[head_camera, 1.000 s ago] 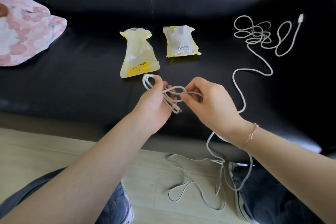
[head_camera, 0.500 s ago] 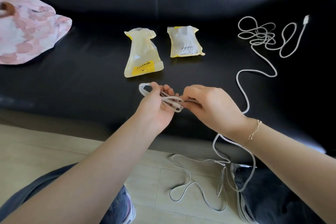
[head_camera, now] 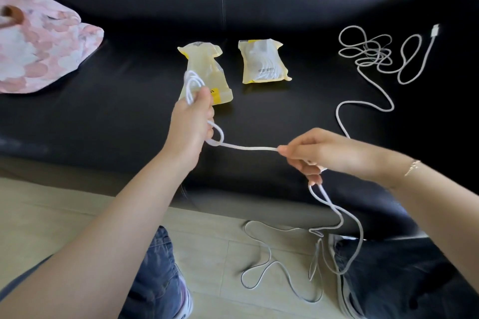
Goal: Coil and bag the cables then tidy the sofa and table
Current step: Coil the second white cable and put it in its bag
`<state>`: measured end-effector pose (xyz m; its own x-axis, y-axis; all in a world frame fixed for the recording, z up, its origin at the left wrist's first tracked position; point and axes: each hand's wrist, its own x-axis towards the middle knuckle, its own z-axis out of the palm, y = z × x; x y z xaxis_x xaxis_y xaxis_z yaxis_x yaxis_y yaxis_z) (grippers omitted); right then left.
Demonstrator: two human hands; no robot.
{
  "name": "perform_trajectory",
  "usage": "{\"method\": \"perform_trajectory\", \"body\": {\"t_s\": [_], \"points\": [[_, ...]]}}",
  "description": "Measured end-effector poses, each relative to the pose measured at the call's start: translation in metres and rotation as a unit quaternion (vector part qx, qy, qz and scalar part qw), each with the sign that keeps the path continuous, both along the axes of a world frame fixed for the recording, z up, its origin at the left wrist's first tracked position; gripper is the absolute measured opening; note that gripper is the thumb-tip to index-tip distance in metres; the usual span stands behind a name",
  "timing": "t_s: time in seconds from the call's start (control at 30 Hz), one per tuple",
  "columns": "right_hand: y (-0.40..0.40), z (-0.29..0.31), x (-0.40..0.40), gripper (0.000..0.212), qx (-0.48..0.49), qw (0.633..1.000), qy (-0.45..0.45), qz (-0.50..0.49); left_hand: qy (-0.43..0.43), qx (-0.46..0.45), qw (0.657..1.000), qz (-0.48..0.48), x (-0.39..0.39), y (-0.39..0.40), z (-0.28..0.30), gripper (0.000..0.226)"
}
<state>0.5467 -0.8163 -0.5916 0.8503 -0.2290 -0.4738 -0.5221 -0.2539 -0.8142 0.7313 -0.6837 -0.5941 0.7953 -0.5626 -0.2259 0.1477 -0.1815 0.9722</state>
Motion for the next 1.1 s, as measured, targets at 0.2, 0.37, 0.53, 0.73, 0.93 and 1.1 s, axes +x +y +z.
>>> {"method": "perform_trajectory", "body": {"t_s": [0.2,0.37,0.53,0.73,0.93,1.1], "points": [[-0.013,0.001,-0.009,0.029,-0.140,0.990,-0.035,-0.008,-0.286,0.174,0.928,-0.161,-0.006,0.008,-0.006,0.027],[-0.006,0.001,-0.006,0.023,-0.184,0.975,-0.119,-0.033,-0.125,0.108,0.961,-0.223,-0.013,-0.003,-0.017,0.029],[-0.005,0.000,-0.002,0.022,-0.249,0.951,-0.176,-0.058,0.052,0.072,0.954,-0.287,-0.034,-0.005,-0.014,0.025],[-0.008,-0.006,0.000,0.021,-0.292,0.934,-0.185,-0.088,0.099,0.083,0.956,-0.262,-0.041,-0.009,-0.008,0.028],[-0.012,-0.009,-0.001,0.020,-0.367,0.902,-0.203,-0.107,0.181,0.080,0.947,-0.255,-0.039,-0.010,-0.003,0.034],[-0.009,-0.006,-0.002,0.018,-0.405,0.885,-0.219,-0.075,0.095,0.125,0.922,-0.353,-0.038,-0.006,-0.008,0.035]]}}
